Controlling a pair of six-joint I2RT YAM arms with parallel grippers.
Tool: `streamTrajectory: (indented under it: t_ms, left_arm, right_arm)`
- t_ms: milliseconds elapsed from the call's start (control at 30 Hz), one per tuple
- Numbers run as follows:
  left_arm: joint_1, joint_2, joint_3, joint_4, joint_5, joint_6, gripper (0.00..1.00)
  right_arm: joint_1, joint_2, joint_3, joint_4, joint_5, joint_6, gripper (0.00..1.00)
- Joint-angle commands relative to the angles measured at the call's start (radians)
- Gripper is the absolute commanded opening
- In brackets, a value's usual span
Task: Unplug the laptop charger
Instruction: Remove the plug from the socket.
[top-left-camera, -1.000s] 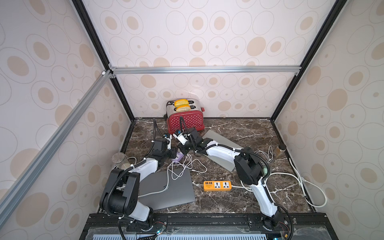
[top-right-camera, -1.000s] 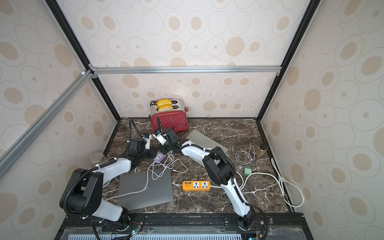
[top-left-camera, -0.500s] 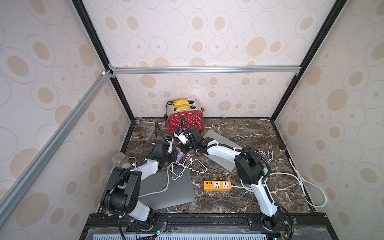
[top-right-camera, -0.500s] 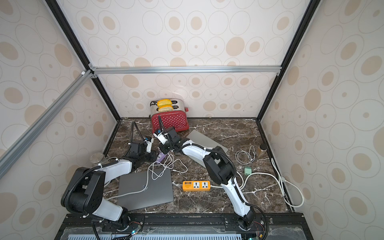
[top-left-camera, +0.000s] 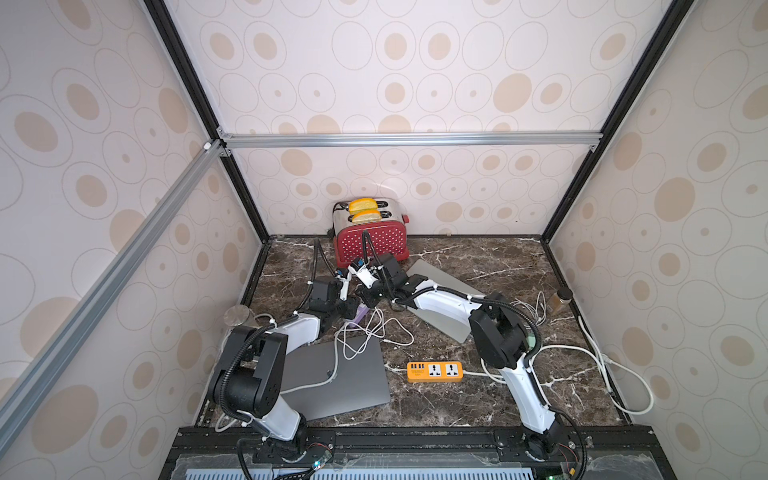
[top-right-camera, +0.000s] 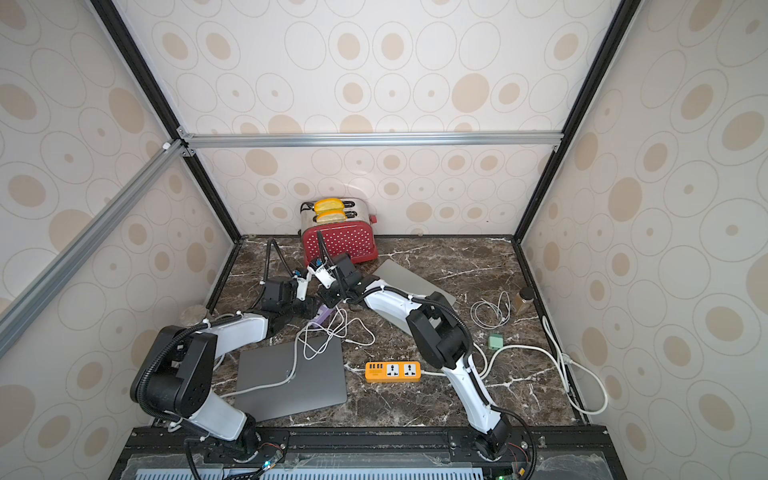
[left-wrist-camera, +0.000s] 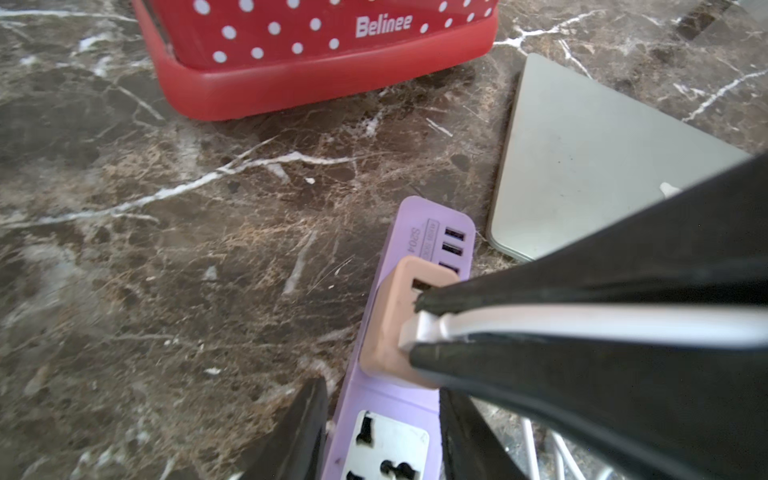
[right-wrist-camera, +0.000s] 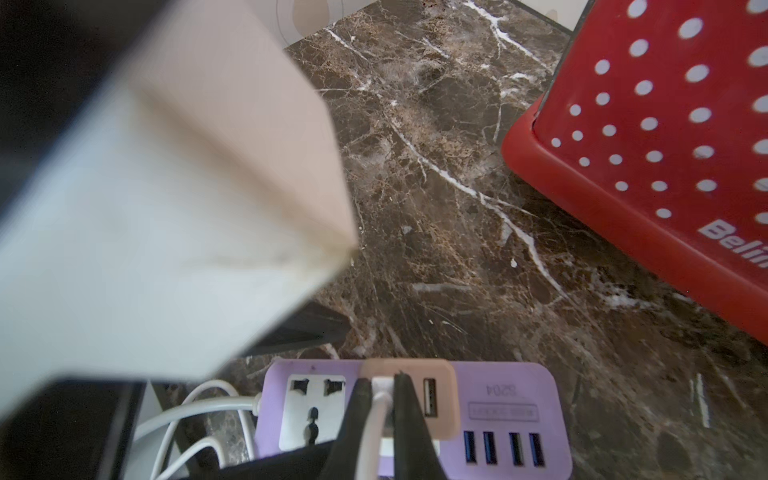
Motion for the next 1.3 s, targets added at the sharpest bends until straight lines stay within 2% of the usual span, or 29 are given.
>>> streamTrajectory:
  t_ms: [0,300,467,567,700,833,1267]
  left_arm:
    - [-0.005,0.044,0.056,0.003,0.001,0.021,0.38]
    - [-0.006,0.055,0.062,-0.048,-0.003,0.031,0.18]
    - [-0.011,0.054,0.068,-0.074,-0.031,0.043,0.13]
    - [-0.011,0.054,0.066,-0.07,-0.017,0.043,0.15]
    - [-0.011,0.016,0.022,-0.01,-0.004,0.033,0.29]
    - [-0.011,0.013,0.031,0.014,0.054,0.05,0.36]
    - [-0.011,0.077,0.102,0.002,0.04,0.083,0.37]
  right_arm:
    - [-0.002,0.008,0.014,-0.033,-0.025,0.011,0.0]
    - [-0.002,0.005,0.016,-0.032,-0.041,0.012,0.0]
    - [-0.002,0.001,0.014,-0.035,-0.046,0.011,0.0]
    - [-0.002,0.001,0.014,-0.039,-0.048,0.01,0.0]
    - [-0.002,-0.004,0.007,-0.042,-0.054,0.013,0.0]
    - [-0.002,-0.007,-0.004,-0.03,-0.071,0.023,0.0]
    - [-0.002,-0.003,0.005,-0.024,-0.211,0.092,0.0]
